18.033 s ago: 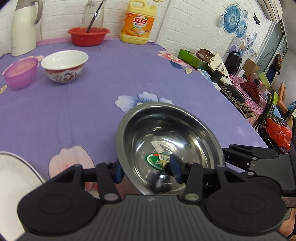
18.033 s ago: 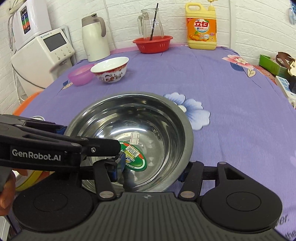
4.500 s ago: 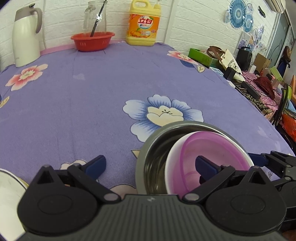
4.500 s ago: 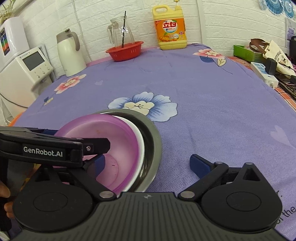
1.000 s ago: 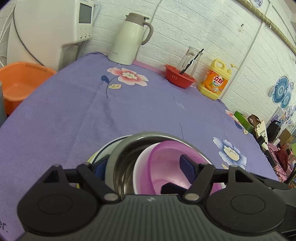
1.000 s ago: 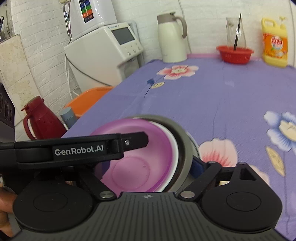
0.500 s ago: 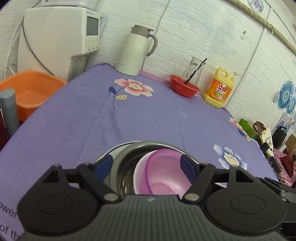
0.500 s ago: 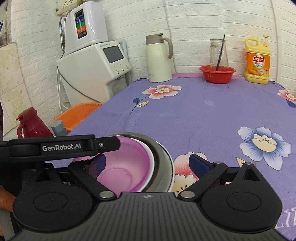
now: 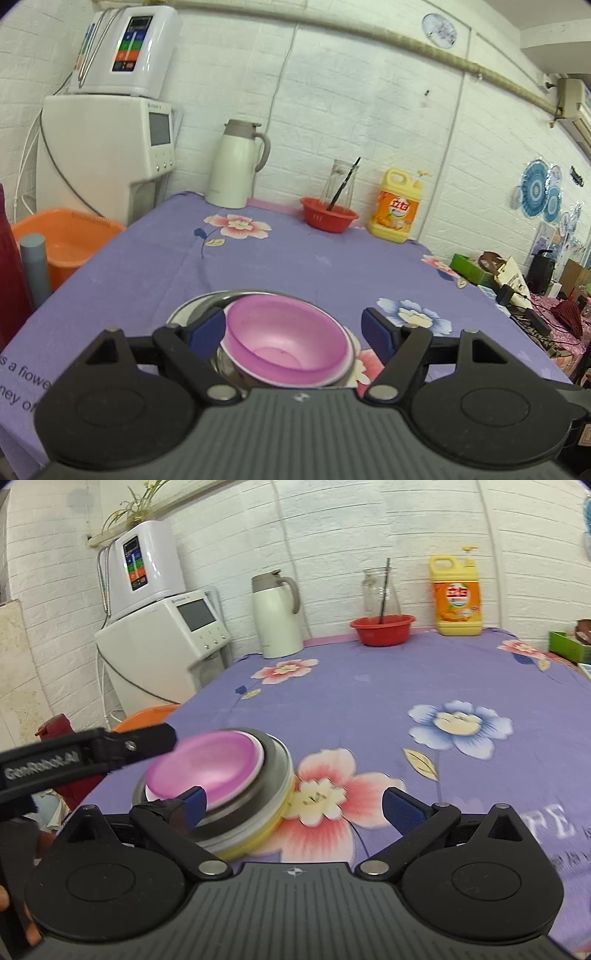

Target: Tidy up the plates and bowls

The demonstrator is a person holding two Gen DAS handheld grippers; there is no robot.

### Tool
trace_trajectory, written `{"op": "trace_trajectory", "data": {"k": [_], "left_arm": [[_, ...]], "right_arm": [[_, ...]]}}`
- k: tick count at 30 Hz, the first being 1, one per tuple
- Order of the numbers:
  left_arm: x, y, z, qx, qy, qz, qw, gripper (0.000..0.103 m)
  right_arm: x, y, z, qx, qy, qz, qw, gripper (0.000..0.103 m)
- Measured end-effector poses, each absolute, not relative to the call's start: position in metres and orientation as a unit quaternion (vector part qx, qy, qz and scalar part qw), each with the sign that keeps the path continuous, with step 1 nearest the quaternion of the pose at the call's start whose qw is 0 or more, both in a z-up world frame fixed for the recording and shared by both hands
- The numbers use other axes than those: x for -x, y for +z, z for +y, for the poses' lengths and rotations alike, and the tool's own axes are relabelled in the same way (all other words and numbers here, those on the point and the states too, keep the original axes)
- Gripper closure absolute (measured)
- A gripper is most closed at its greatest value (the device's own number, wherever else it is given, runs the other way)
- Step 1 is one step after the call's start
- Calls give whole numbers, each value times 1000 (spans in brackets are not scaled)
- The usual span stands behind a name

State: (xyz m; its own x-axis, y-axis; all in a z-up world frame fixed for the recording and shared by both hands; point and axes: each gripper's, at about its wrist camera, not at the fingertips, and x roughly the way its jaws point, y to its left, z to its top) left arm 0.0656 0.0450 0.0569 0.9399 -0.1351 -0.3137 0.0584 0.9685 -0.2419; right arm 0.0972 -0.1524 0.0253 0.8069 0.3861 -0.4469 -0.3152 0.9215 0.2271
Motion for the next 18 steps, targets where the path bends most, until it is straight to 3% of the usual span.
{"op": "trace_trajectory", "data": {"k": [11, 18], "left_arm": [[-26, 36, 25, 106, -50, 192, 974, 28], [5, 24, 21, 93, -28, 202, 975, 28]], "right_arm": [[-49, 12, -175, -90, 151, 236, 956, 0], [-19, -2, -180, -61, 82, 272, 957, 0]]}}
